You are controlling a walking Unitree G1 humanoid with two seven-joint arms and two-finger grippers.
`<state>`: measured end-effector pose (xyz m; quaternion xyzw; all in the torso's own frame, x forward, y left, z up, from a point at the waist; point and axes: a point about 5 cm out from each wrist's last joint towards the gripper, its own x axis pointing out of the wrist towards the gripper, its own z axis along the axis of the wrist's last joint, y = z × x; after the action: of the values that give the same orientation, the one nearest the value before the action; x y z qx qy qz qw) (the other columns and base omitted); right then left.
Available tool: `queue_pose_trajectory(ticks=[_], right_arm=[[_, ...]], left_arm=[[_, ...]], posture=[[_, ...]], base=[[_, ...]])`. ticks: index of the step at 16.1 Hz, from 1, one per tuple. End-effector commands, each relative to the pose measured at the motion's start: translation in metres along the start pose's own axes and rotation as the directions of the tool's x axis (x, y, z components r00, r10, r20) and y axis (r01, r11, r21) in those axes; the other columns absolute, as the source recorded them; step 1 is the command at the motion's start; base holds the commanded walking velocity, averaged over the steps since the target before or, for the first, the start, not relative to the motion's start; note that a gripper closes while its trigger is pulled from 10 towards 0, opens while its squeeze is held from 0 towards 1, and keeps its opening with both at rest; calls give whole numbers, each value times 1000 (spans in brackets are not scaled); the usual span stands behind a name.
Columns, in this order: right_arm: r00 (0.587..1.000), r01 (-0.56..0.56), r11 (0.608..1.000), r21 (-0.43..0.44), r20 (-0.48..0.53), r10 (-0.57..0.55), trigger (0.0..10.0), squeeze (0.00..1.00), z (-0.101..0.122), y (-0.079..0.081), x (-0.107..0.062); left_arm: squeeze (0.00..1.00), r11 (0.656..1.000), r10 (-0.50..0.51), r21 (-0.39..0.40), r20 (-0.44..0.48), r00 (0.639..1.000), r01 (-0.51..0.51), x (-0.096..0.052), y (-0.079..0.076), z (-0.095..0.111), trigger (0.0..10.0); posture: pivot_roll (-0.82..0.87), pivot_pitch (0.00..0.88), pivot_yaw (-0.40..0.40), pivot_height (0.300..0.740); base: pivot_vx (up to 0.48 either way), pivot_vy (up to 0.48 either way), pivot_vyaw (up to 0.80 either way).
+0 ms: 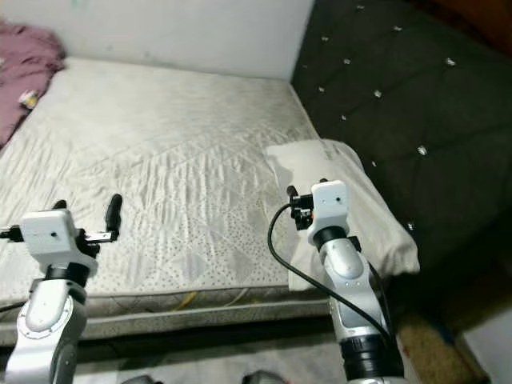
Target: Clean up the room
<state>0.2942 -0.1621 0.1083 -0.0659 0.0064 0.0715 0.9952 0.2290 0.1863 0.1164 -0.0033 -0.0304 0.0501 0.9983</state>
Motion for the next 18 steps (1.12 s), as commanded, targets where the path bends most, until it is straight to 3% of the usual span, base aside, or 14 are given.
queue_pose_trajectory(ticks=[1, 3, 6, 12, 18], right_arm=[[999, 28, 1000, -8, -15, -28, 10000, 0, -3, -11, -2], [999, 28, 1000, -9, -15, -28, 10000, 0, -2, -11, -2], [999, 42, 999, -9, -3, -42, 10000, 0, -1, -12, -1], [989, 140, 990, 6, 49, -140, 10000, 0, 5, -20, 3], [988, 137, 990, 18, 63, -138, 10000, 0, 6, -13, 4]], left_arm=[[0, 1000, -25, -15, -1, 1000, 25, 1, -8, 1, 10000], [0, 1000, -27, -14, -1, 1000, 27, 1, -9, 1, 10000], [0, 999, -45, -2, -5, 999, 45, 2, -12, -1, 10000], [0, 986, -164, 19, -10, 986, 164, 19, -27, -5, 10000], [0, 984, -179, 14, -9, 984, 179, 16, -29, -5, 10000]], posture=[[-14, 0, -126, 740], [-15, 0, -126, 740], [-22, 0, -113, 740], [-89, 0, -11, 740], [-69, 0, -28, 740]], base=[[0, 465, -444], [0, 465, 0], [0, 0, 0], [0, 0, 0], [0, 0, 0]])
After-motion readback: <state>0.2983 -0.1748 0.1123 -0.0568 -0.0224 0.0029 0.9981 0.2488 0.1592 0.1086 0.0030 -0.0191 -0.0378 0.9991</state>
